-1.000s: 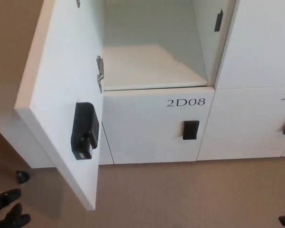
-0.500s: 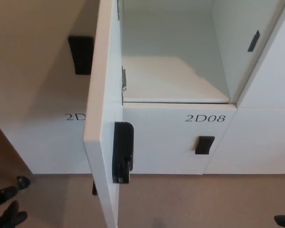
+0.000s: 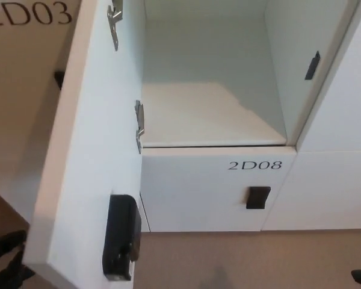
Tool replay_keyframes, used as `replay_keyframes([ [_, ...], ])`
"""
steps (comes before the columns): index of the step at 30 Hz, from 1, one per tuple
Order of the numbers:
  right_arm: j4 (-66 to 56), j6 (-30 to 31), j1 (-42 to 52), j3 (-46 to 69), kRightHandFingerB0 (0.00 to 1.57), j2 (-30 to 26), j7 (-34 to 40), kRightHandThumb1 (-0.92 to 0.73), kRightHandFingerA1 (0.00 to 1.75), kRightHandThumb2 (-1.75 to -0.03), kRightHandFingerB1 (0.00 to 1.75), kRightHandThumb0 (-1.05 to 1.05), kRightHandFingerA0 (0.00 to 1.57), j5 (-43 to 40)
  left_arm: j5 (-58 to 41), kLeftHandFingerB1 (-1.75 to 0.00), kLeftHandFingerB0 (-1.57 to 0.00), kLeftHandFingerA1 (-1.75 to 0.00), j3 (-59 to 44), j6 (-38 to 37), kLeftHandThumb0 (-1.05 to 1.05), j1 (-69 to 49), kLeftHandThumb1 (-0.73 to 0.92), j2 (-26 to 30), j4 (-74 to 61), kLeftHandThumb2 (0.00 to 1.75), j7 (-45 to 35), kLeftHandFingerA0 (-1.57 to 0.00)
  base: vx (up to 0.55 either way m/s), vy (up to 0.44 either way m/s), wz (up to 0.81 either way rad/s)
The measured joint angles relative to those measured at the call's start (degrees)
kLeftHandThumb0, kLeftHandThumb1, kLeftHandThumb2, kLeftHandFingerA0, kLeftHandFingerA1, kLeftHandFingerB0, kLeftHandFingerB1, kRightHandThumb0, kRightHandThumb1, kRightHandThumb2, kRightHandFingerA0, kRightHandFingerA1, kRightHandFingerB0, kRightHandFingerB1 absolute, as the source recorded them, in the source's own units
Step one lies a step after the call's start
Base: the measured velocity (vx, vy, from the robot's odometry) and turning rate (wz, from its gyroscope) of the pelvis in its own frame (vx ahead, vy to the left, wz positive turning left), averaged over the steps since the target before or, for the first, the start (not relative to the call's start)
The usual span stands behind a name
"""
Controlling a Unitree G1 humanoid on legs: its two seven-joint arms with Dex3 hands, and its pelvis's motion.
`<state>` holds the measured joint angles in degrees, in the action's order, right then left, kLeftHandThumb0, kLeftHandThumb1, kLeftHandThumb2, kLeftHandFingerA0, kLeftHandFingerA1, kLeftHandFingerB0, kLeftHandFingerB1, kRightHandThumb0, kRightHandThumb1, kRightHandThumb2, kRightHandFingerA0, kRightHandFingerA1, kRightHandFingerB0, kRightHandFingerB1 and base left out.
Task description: The robot walks towards an open cabinet and lifts its left hand to push the door towards the right to close it.
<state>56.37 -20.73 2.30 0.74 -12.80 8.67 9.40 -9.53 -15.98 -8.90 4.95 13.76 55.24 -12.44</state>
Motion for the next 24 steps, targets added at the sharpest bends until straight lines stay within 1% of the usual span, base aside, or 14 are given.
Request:
replay_keyframes([
  [4, 0.22, -0.07, 0.01, -0.01, 0.53, -0.02, 0.01, -0.67, 0.48, -0.59, 0.41, -0.34, 0.72, -0.01, 0.05, -0.46, -0.52, -0.54, 0.00, 0.00, -0.38, 0.05, 0.75, 0.00, 0.19, 0.61, 0.00, -0.65, 0.05, 0.012, -0.13],
  [10, 0.40, -0.17, 0.07, -0.15, 0.54, 0.50, -0.01, -0.68, 0.47, -0.59, 0.40, -0.34, 0.73, -0.01, 0.10, -0.47, -0.54, -0.55, -0.13, 0.01, -0.39, 0.23, 0.75, 0.64, 0.27, 0.61, 0.33, -0.66, 0.07, 0.221, 0.09],
  [11, 0.40, -0.17, 0.00, -0.15, 0.54, 0.58, -0.02, -0.68, 0.48, -0.59, 0.41, -0.34, 0.72, 0.00, 0.09, -0.46, -0.52, -0.55, -0.16, 0.01, -0.42, 0.15, 0.71, 0.59, 0.11, 0.61, 0.46, -0.65, 0.04, 0.124, 0.06],
  [13, 0.41, -0.15, -0.04, -0.16, 0.54, 0.68, -0.03, -0.68, 0.48, -0.59, 0.41, -0.34, 0.72, 0.00, 0.08, -0.46, -0.52, -0.55, -0.20, 0.01, -0.42, 0.06, 0.71, 0.50, -0.08, 0.61, 0.68, -0.65, 0.02, 0.087, 0.19],
  [14, 0.41, -0.15, -0.24, -0.05, 0.53, 0.62, -0.03, -0.67, 0.48, -0.59, 0.41, -0.33, 0.72, -0.04, 0.00, -0.41, -0.49, -0.51, -0.39, 0.00, -0.48, -0.18, 0.76, 0.11, -0.63, 0.62, 0.84, -0.57, 0.00, 0.000, 0.00],
  [18, 0.56, -0.10, -0.69, 0.04, 0.53, 0.60, -0.05, -0.67, 0.48, -0.59, 0.41, -0.33, 0.71, -0.16, -0.69, -0.40, -0.50, -0.49, -1.15, 0.00, -0.50, -0.67, 0.75, -2.21, -4.68, 0.63, 1.06, -0.57, 0.11, -0.043, 0.01],
  [19, 0.65, -0.09, -0.74, -0.01, 0.53, 0.63, -0.05, -0.67, 0.48, -0.59, 0.41, -0.33, 0.71, -0.16, -0.81, -0.40, -0.50, -0.49, -1.09, 0.03, -0.50, -0.97, 0.75, -3.49, -7.33, 0.63, 1.25, -0.57, 0.10, -0.046, 0.01],
  [22, 0.79, -0.08, -0.75, -0.05, 0.56, 0.64, -0.05, -0.69, 0.48, -0.60, 0.42, -0.34, 0.73, -0.15, -0.99, -0.40, -0.51, -0.49, -0.97, 0.03, -0.50, -1.33, 0.73, -5.18, -10.79, 0.62, 1.53, -0.55, 0.09, -0.042, 0.01],
  [24, 1.02, -0.08, -0.66, -0.11, 0.56, 0.64, -0.05, -0.69, 0.48, -0.60, 0.42, -0.34, 0.73, -0.13, -1.13, -0.40, -0.51, -0.49, -0.55, 0.05, -0.50, -2.00, 0.73, -7.41, -16.27, 0.62, 1.99, -0.55, 0.04, -0.018, -0.01],
])
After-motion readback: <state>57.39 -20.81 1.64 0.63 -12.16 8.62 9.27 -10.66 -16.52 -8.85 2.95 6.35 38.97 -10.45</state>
